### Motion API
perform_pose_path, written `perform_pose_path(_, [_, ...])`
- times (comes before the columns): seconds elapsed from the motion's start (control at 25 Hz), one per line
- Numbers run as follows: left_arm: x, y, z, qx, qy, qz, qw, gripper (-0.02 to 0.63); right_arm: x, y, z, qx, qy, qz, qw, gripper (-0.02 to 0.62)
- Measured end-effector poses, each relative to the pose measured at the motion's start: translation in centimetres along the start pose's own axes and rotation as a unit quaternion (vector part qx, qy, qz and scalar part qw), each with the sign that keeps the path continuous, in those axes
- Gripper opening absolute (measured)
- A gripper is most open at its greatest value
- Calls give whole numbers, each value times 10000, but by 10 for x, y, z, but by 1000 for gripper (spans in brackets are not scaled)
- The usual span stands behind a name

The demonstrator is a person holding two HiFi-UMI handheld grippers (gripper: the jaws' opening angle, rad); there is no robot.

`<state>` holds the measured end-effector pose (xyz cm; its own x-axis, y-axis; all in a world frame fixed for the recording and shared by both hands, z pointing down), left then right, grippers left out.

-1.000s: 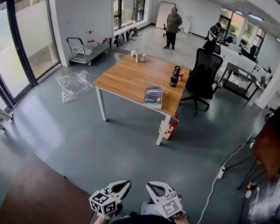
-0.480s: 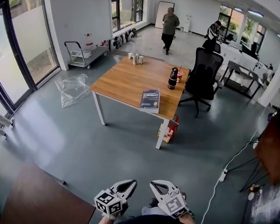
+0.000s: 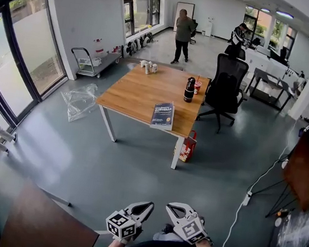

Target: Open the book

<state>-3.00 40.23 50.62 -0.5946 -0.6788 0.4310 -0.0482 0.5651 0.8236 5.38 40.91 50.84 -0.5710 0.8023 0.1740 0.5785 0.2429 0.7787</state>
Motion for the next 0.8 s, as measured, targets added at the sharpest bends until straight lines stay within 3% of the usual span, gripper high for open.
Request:
perform_pose_path(0.4, [-10,-21,-40,85,47,-162,9998,6,-57,21,1,-52,175,-146,9997,-11])
perform_pose_path(0.8, [-8,-25,-61,104,-183,-102,9997,6,-80,41,-2,-68,58,-180,9998,-11])
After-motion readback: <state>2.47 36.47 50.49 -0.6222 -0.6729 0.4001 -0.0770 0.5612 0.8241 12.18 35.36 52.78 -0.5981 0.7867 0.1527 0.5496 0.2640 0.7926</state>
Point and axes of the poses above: the fingertips, and each gripper's own axes: z backward along the fingers, x to its left, y out of its underside, the point moved 2 cm from there along z, backward along the fingers, and after that the axes turned 14 degrees about x, right-handed, at the moved point
